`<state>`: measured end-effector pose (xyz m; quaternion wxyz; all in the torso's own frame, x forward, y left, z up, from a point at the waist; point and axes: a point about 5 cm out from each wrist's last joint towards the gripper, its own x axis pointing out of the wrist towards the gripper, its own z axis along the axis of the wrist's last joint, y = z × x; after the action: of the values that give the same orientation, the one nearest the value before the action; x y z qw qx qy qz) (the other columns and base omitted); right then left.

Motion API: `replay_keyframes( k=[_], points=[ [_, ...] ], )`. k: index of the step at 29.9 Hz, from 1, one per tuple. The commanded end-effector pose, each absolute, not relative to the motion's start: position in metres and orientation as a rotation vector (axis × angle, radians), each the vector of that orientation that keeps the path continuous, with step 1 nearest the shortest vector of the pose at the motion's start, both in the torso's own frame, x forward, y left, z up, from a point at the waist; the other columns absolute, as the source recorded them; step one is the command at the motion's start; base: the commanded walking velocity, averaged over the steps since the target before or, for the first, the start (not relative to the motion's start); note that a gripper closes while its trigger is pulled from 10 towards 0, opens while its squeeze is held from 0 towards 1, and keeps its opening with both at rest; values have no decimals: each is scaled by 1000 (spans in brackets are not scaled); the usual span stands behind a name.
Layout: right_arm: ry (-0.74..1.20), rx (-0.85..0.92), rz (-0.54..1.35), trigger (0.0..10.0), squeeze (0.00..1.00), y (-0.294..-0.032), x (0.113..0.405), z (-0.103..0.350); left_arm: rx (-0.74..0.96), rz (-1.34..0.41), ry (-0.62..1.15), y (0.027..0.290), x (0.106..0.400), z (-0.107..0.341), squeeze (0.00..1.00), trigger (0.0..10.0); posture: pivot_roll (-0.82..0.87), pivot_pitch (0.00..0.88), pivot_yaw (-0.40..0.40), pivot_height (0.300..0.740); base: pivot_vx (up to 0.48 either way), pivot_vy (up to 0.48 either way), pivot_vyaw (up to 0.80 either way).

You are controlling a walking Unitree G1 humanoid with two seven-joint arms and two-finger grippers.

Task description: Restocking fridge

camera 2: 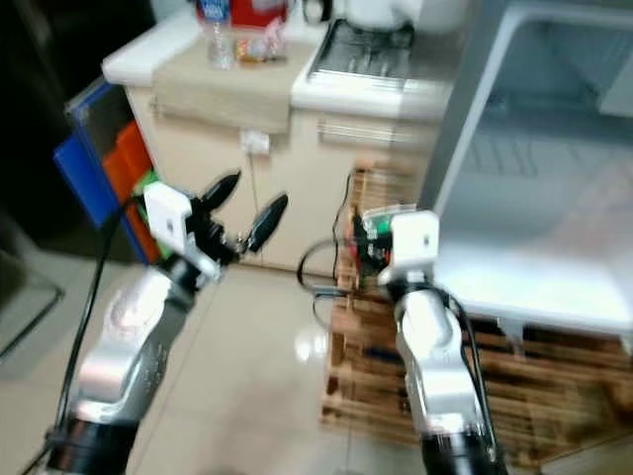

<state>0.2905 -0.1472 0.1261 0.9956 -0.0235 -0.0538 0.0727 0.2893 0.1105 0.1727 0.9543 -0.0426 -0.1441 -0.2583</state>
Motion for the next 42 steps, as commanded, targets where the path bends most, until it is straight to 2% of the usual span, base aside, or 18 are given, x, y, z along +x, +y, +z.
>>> replay_keyframes(
  k=[1,5,11,16,24,28,38,42],
  points=[
    [-107,-44,74,10000,0,-164,292,127,-74,-523,-288,107,291,173,0,10000,-84,0,28,740,0,0,0],
    [-111,-46,80,10000,0,-163,293,127,-57,-552,-280,104,291,172,0,10000,-83,0,29,740,0,0,0],
    [-114,-35,76,10000,0,-165,291,126,-54,-601,-232,99,289,169,0,10000,-80,0,31,740,-404,0,0],
    [-98,-44,75,10000,0,-166,291,122,-46,-617,-239,99,290,170,0,10000,-79,0,43,740,-472,0,-712],
    [-107,-48,61,10000,0,-163,294,123,-35,-615,-231,98,295,170,0,10000,-79,0,55,740,0,0,-775],
    [-134,-49,53,10000,0,-164,296,127,-17,-563,-223,101,303,169,0,10000,-71,0,56,740,0,0,0],
    [-114,-54,56,10000,0,-163,289,122,-45,-545,-202,101,301,162,0,10000,-79,0,49,740,432,0,0],
    [-103,-51,47,10000,0,-165,289,121,-45,-544,-201,102,301,162,0,10000,-79,0,50,740,480,0,-781]
  ],
)
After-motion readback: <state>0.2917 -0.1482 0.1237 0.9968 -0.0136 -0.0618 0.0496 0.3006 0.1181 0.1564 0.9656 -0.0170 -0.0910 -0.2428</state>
